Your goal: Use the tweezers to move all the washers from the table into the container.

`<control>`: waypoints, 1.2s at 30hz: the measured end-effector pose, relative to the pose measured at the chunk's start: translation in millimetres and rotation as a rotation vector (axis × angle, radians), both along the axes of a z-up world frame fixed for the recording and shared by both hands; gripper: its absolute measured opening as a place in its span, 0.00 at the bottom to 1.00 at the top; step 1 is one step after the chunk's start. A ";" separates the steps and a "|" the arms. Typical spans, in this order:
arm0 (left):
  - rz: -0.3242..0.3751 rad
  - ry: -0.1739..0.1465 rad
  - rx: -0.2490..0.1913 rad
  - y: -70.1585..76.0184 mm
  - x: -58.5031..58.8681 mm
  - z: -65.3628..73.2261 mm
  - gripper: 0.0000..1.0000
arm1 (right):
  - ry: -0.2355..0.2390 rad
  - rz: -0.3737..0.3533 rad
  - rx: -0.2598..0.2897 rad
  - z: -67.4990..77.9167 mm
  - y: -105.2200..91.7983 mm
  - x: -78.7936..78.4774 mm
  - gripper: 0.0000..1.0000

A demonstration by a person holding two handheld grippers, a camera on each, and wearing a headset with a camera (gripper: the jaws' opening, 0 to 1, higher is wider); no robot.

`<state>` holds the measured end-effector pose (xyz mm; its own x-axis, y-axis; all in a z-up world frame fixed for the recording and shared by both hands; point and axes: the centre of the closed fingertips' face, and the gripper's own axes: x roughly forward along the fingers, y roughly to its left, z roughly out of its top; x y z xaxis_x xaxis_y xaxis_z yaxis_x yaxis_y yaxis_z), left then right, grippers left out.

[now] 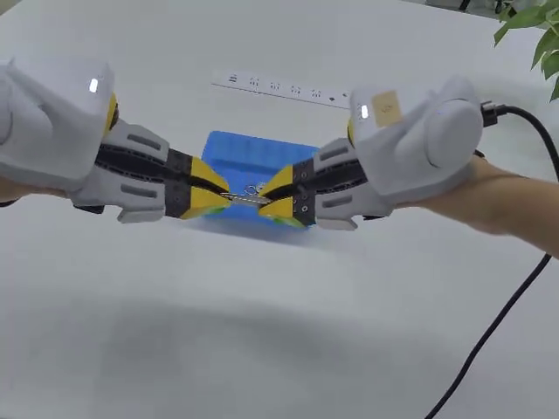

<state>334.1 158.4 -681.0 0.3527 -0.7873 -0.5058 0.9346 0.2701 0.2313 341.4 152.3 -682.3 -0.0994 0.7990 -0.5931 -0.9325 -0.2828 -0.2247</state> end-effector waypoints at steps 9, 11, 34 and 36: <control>0.017 0.016 -0.009 -7.3 5.7 -7.8 0.06 | 0.009 -0.006 -0.027 -10.2 -4.3 -0.7 0.07; 0.010 0.027 0.016 -8.1 6.7 -15.2 0.06 | 0.009 -0.011 -0.040 -14.1 -5.0 -0.2 0.07; 0.034 0.197 0.151 -20.4 33.0 -108.1 0.08 | 0.029 -0.054 -0.217 -111.6 -19.5 30.2 0.08; 0.039 0.206 0.151 -19.6 33.5 -111.7 0.08 | 0.031 -0.053 -0.224 -114.6 -19.1 30.6 0.08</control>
